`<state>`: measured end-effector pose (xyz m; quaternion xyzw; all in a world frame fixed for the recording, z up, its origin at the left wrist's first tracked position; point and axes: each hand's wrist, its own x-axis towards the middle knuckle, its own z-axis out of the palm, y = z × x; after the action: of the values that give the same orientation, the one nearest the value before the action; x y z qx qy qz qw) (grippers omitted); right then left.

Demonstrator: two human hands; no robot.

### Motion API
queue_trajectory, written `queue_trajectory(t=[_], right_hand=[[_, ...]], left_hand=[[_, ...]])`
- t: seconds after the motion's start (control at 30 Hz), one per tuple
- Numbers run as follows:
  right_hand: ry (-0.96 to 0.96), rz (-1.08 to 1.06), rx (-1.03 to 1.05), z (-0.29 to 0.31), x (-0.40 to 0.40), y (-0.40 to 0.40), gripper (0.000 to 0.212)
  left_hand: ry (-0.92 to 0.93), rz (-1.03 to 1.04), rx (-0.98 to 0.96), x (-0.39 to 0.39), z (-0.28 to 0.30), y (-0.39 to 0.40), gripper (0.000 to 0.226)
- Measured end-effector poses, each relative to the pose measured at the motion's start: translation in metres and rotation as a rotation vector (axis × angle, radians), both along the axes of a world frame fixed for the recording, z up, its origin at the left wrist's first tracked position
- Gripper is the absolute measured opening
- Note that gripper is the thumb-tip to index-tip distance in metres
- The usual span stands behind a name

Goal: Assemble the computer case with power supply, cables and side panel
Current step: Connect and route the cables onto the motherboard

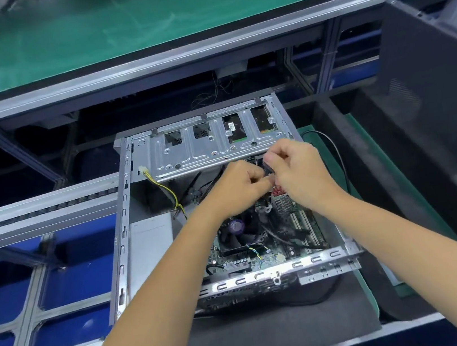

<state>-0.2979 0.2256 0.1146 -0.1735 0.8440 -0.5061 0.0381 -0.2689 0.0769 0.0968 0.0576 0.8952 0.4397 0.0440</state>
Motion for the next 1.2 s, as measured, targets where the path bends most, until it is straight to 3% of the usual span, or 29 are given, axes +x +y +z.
queue_trajectory(t=[0.1,0.17,0.23,0.37,0.53,0.7,0.8,0.87,1.2], right_hand=[[0.094,-0.017,0.292,0.005,-0.016,0.007,0.019],[0.102,0.01,0.32,0.009,-0.027,0.012,0.019],[0.089,0.073,0.29,0.013,-0.034,0.015,0.018],[0.078,0.15,0.326,0.01,-0.046,0.013,0.018],[0.179,0.042,0.142,0.013,-0.06,0.008,0.015],[0.004,-0.074,-0.02,0.011,-0.085,0.015,0.016],[0.003,-0.081,-0.016,0.007,-0.088,0.014,0.016],[0.018,-0.09,-0.033,0.005,-0.088,0.011,0.016],[0.068,-0.084,-0.095,-0.003,-0.096,0.003,0.018]], left_hand=[[-0.206,-0.038,0.261,-0.001,-0.005,0.008,0.014],[-0.253,0.008,0.409,-0.003,-0.006,0.013,0.02],[-0.218,0.104,0.451,-0.005,-0.006,0.02,0.007],[-0.239,0.268,0.47,-0.011,-0.006,0.032,0.02],[-0.237,0.391,0.509,-0.015,-0.007,0.04,0.03],[-0.268,0.565,0.568,-0.012,-0.01,0.06,0.026],[-0.26,0.694,0.623,-0.012,-0.01,0.073,0.023],[-0.255,0.761,0.664,-0.012,-0.008,0.085,0.007],[-0.209,1.207,0.927,-0.027,-0.004,0.123,0.024]])
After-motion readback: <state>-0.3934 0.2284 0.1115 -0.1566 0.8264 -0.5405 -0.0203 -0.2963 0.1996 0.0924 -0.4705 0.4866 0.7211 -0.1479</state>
